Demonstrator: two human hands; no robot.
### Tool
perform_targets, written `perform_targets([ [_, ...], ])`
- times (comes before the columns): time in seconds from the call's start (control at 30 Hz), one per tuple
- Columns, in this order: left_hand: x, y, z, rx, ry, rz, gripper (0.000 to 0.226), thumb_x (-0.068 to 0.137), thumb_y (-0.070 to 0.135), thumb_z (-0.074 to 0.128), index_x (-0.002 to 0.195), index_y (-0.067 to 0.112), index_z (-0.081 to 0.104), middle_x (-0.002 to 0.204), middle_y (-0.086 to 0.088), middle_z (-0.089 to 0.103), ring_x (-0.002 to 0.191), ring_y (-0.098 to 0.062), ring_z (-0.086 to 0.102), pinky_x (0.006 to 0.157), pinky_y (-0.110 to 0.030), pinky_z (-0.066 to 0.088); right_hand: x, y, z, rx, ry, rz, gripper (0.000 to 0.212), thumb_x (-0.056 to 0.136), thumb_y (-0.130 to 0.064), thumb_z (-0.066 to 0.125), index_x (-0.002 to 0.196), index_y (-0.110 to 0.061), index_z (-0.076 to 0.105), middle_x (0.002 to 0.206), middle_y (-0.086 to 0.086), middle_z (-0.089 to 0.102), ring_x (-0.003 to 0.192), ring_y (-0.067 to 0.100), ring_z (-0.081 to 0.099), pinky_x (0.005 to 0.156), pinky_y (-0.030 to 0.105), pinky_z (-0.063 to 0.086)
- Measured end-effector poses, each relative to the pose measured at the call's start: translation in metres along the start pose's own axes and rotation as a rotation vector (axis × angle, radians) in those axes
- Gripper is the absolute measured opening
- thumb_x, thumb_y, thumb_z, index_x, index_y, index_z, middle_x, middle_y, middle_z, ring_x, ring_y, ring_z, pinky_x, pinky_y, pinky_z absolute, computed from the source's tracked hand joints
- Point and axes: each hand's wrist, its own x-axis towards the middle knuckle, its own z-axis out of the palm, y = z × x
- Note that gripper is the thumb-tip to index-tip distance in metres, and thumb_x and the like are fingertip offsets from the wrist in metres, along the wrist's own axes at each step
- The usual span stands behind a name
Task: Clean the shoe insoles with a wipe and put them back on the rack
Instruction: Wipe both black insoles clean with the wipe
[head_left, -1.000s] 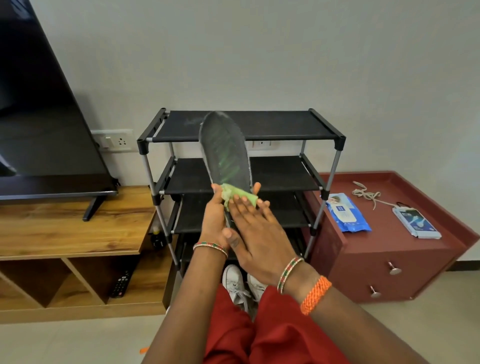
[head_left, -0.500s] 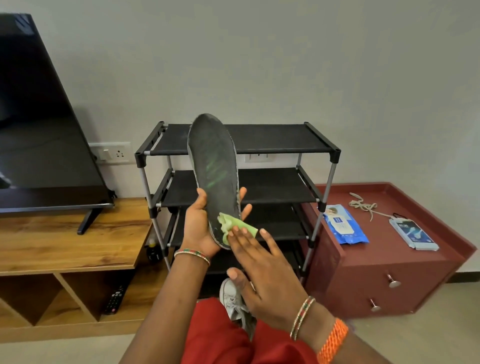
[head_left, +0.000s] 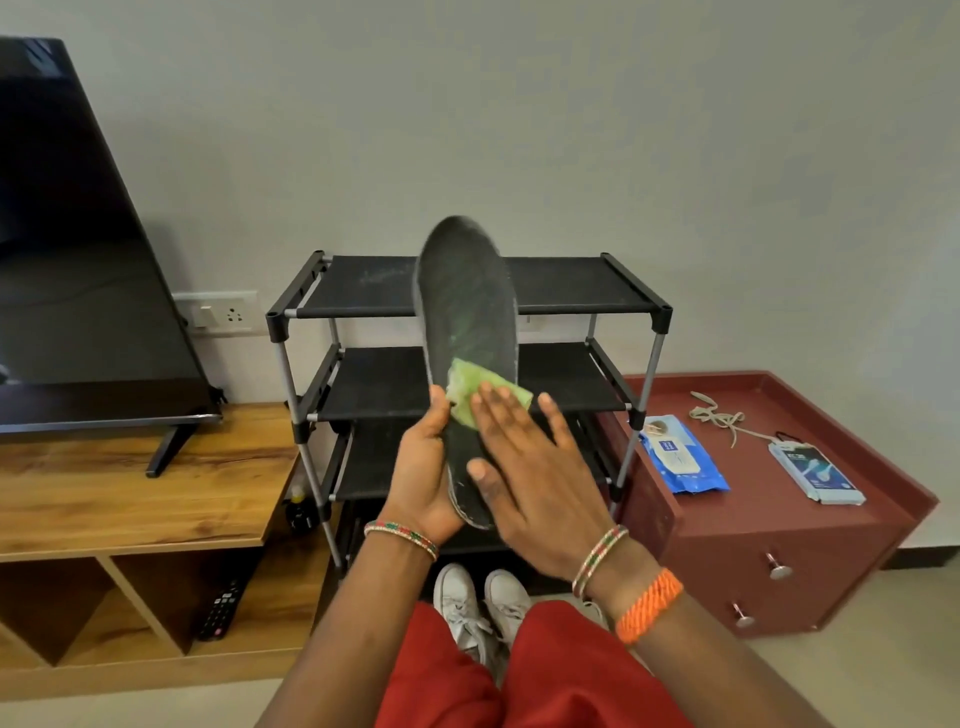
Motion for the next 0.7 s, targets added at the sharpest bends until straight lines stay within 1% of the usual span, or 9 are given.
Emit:
perform_targets([
  [0.1,-0.003,0.002,0.006,0.019,-0.03,0.004,0.06,0.093,0.049,0.034,0.107,0.004,0.07,0.115,-0.018,0.066,0.1,-0.027,0.067,0.088,-0.041,0.051,0.003,0.003,-0.004,-0.007,0.02,0.013,0.06,0.098,-0.044,0.013,0.149,-0.013,0.022,0.156,0.002,0.019,0.145,0.01,0.008,0.117,0.04,0.003],
  [0.2,0.001,0.013,0.001,-0.044,-0.032,0.017,0.071,0.087,0.059,0.038,0.127,0.003,0.056,0.127,-0.021,0.057,0.105,-0.032,0.063,0.089,-0.046,0.052,-0.013,-0.014,-0.001,0.074,0.013,-0.092,0.055,0.098,-0.041,0.025,0.141,-0.01,0.04,0.147,0.006,0.04,0.14,0.015,0.028,0.116,0.033,0.012],
  [0.27,0.006,0.013,-0.002,-0.075,-0.044,0.004,0.079,0.086,0.067,0.034,0.132,0.005,0.051,0.133,-0.02,0.052,0.111,-0.033,0.059,0.094,-0.053,0.047,-0.014,-0.015,0.001,0.122,0.073,-0.128,0.044,0.095,-0.031,0.037,0.129,-0.008,0.054,0.134,0.006,0.055,0.129,0.017,0.044,0.111,0.027,0.025],
  [0.37,0.01,0.001,-0.003,-0.045,-0.008,0.021,0.071,0.093,0.06,0.031,0.128,0.004,0.055,0.127,-0.02,0.056,0.113,-0.031,0.057,0.105,-0.049,0.038,0.004,-0.008,0.002,0.252,0.192,-0.047,0.024,0.084,-0.005,0.05,0.103,-0.008,0.064,0.105,0.005,0.062,0.1,0.022,0.056,0.084,0.036,0.051],
  [0.43,0.013,-0.007,-0.002,-0.026,0.009,0.033,0.057,0.097,0.048,0.034,0.127,0.004,0.055,0.124,-0.018,0.057,0.116,-0.028,0.054,0.109,-0.041,0.035,0.021,-0.004,-0.003,0.29,0.216,0.046,0.017,0.082,0.0,0.054,0.095,-0.008,0.062,0.096,0.006,0.058,0.09,0.023,0.055,0.069,0.041,0.052],
  [0.5,0.014,-0.009,0.001,-0.014,0.002,0.066,0.045,0.098,0.037,0.035,0.119,0.005,0.059,0.113,-0.014,0.061,0.109,-0.024,0.056,0.106,-0.036,0.035,0.039,0.004,-0.009,0.267,0.258,0.124,0.015,0.084,-0.002,0.054,0.096,-0.007,0.061,0.095,0.007,0.056,0.088,0.022,0.054,0.069,0.039,0.052],
  [0.6,0.02,-0.001,0.009,-0.003,-0.028,0.135,0.035,0.092,0.031,0.04,0.103,0.008,0.064,0.096,-0.009,0.061,0.091,-0.02,0.06,0.089,-0.032,0.045,0.056,0.01,-0.018,0.28,0.331,0.175,0.017,0.086,-0.002,0.054,0.099,-0.009,0.062,0.099,0.005,0.059,0.093,0.018,0.054,0.078,0.034,0.05],
  [0.63,0.022,0.004,0.011,-0.019,-0.032,0.158,0.037,0.092,0.034,0.04,0.103,0.009,0.064,0.098,-0.009,0.061,0.092,-0.021,0.06,0.089,-0.032,0.046,0.056,0.007,-0.02,0.302,0.326,0.151,0.017,0.086,-0.002,0.055,0.099,-0.01,0.063,0.1,0.004,0.059,0.095,0.017,0.054,0.082,0.032,0.049],
  [0.7,0.025,0.013,0.02,-0.037,-0.032,0.175,0.048,0.094,0.047,0.037,0.11,0.011,0.064,0.111,-0.012,0.063,0.107,-0.026,0.06,0.103,-0.041,0.042,0.048,-0.007,-0.022,0.336,0.268,0.062,0.015,0.085,-0.003,0.058,0.097,-0.009,0.064,0.101,0.004,0.061,0.097,0.015,0.054,0.087,0.026,0.046],
])
